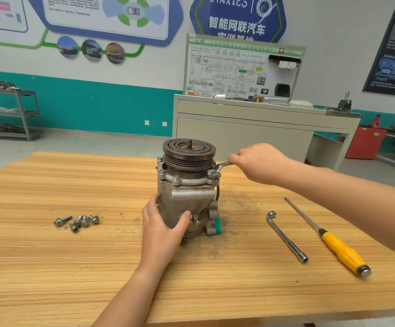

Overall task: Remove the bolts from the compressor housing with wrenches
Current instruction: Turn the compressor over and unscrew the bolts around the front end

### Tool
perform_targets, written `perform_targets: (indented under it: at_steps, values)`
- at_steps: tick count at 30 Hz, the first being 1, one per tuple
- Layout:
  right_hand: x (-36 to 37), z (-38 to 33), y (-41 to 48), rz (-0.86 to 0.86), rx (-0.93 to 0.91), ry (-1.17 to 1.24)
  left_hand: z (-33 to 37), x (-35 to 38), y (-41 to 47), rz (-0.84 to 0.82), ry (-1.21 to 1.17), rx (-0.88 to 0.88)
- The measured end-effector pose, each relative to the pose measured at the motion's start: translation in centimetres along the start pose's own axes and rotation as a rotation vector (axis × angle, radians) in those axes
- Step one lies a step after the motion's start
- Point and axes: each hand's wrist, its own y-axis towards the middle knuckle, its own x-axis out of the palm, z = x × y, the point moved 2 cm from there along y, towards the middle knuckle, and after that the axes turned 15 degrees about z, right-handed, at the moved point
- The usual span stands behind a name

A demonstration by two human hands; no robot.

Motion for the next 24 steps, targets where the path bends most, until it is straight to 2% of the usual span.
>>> perform_targets:
  at_steps: [5,7,9,11,12,13,16,18,21,24]
  values:
    - [2.9,-1.8,2.4,0.131,0.083,0.115,0.0,-0.1,0.0,-0.009,-0.008,0.000]
    - [3.3,-1.8,2.3,0.165,0.171,0.178,0.0,-0.2,-0.1,-0.015,-0.006,-0.004]
    - [2.8,-0.8,1.2,0.248,0.438,0.346,0.1,-0.2,-0.1,-0.024,-0.009,-0.010]
    - [1.5,0.6,-1.2,0.458,0.808,0.661,0.1,-0.3,-0.2,-0.025,-0.020,-0.012]
    - [0.9,1.0,-2.5,0.545,0.910,0.777,0.1,-0.3,-0.2,-0.023,-0.022,-0.013]
    - [0.1,1.2,-3.8,0.552,0.913,0.794,0.1,-0.2,-0.2,-0.020,-0.022,-0.014]
    - [-2.2,-0.5,-6.7,0.369,0.611,0.613,0.2,-0.1,-0.2,-0.018,-0.027,-0.015]
    - [-3.2,-2.1,-7.7,0.245,0.484,0.518,0.1,-0.1,-0.2,-0.020,-0.024,-0.018]
    - [-3.5,-3.4,-7.7,0.148,0.448,0.342,0.1,-0.2,-0.2,-0.015,-0.024,-0.012]
    - [-3.4,-3.7,-7.2,0.124,0.477,0.324,0.1,-0.2,-0.2,-0.015,-0.027,-0.013]
